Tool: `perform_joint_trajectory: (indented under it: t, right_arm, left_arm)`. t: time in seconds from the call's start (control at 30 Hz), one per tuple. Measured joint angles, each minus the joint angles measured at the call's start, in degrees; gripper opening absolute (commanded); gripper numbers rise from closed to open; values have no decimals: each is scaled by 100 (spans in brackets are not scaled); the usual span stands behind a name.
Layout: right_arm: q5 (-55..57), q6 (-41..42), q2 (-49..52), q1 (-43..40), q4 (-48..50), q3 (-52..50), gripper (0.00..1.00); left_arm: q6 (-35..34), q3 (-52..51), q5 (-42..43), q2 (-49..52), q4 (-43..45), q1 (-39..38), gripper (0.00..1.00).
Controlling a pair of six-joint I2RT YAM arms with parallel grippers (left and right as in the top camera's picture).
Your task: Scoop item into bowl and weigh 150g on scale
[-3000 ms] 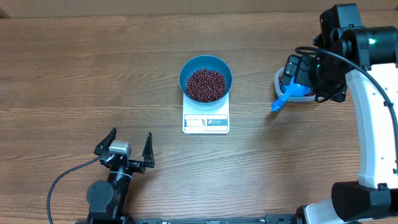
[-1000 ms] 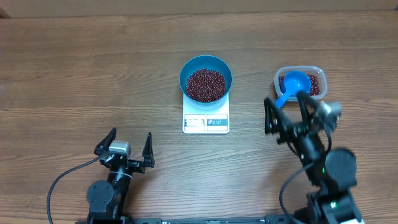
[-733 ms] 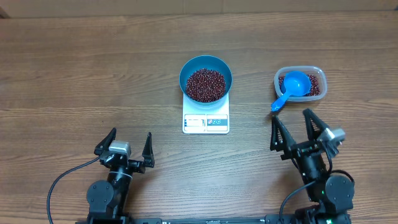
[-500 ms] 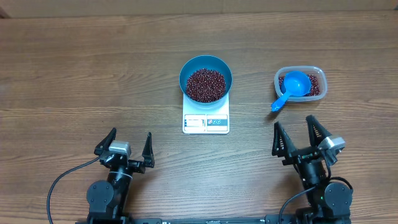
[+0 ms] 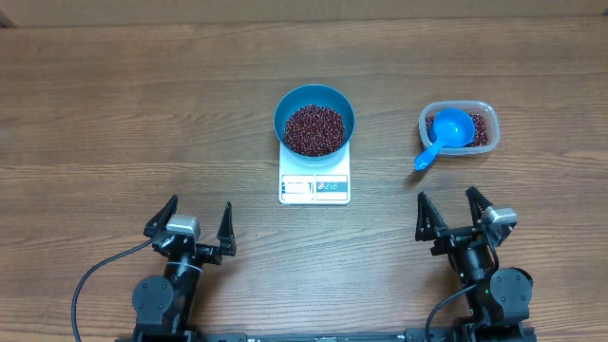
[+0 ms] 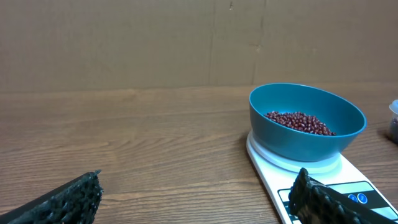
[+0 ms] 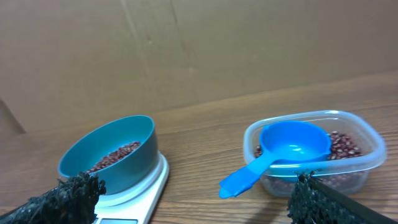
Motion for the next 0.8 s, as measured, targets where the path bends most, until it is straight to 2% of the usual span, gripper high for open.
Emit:
perform_joint_trajectory:
  t: [0.8]
  right_arm:
    - [48, -229, 0, -72, 0, 0, 100]
  left_arm:
    - [0, -2, 0, 0, 0, 0, 100]
